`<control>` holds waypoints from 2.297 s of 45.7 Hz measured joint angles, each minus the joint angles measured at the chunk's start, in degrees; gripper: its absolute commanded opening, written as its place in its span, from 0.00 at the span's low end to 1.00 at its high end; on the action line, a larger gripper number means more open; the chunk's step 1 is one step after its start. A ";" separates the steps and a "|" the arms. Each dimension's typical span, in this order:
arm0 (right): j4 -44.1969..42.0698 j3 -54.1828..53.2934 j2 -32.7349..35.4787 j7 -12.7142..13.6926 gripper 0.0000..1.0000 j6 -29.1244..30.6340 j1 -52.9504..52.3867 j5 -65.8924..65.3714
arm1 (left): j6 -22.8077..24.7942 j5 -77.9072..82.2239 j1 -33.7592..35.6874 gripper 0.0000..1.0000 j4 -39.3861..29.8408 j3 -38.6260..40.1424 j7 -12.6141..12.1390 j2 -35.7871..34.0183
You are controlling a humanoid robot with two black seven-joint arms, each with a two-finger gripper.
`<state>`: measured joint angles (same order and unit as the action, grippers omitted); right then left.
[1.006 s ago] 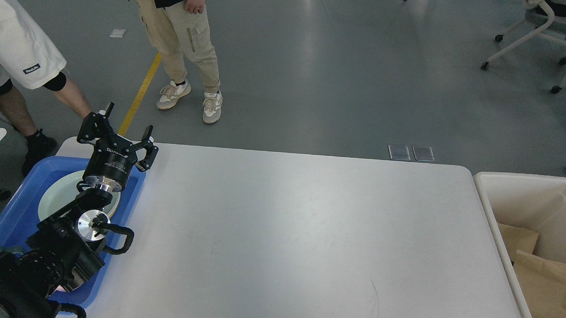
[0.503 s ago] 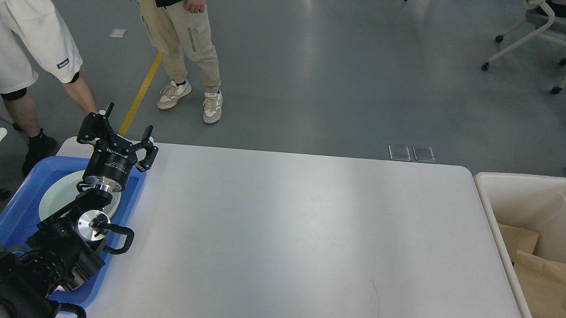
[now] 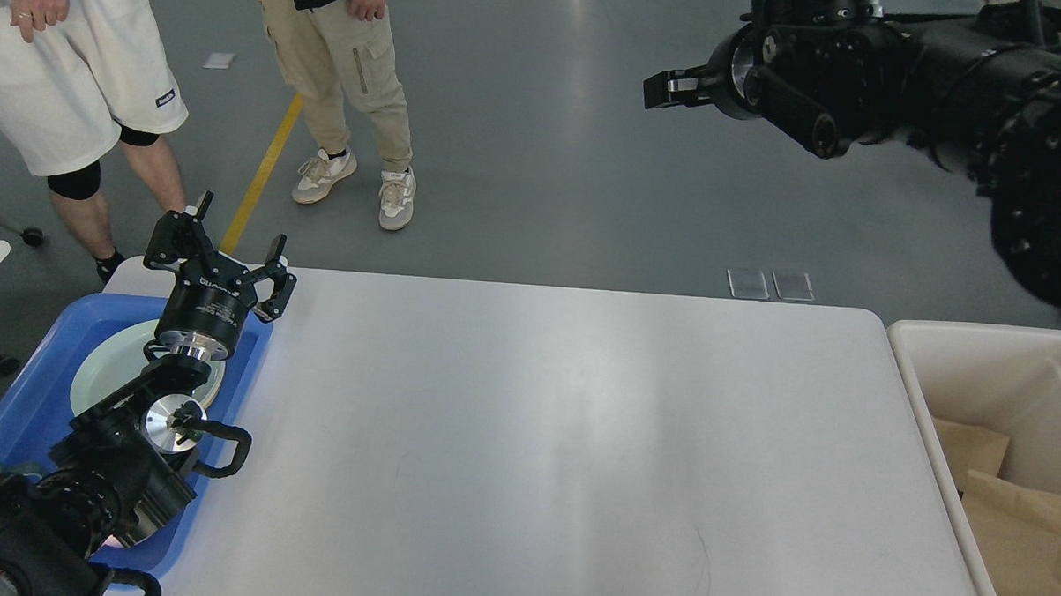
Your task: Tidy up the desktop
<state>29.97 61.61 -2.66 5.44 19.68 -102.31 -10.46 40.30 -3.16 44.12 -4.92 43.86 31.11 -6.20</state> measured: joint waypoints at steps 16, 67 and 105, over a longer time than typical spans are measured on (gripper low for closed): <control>-17.50 -8.13 -6.88 0.03 1.00 -0.70 12.25 -0.08 | 0.00 0.00 0.00 0.96 0.00 0.00 0.00 -0.02; -24.10 -97.04 -5.06 -0.61 1.00 -0.59 29.55 0.17 | 0.00 0.00 0.00 0.96 0.00 0.00 0.00 -0.02; -23.87 -102.55 2.73 -0.71 1.00 -0.24 33.67 0.75 | 0.03 0.00 0.00 0.96 0.00 0.00 0.00 0.01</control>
<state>6.10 -40.95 0.07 4.73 19.44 -68.65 -9.71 40.32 -3.16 44.12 -4.92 43.86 31.11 -6.19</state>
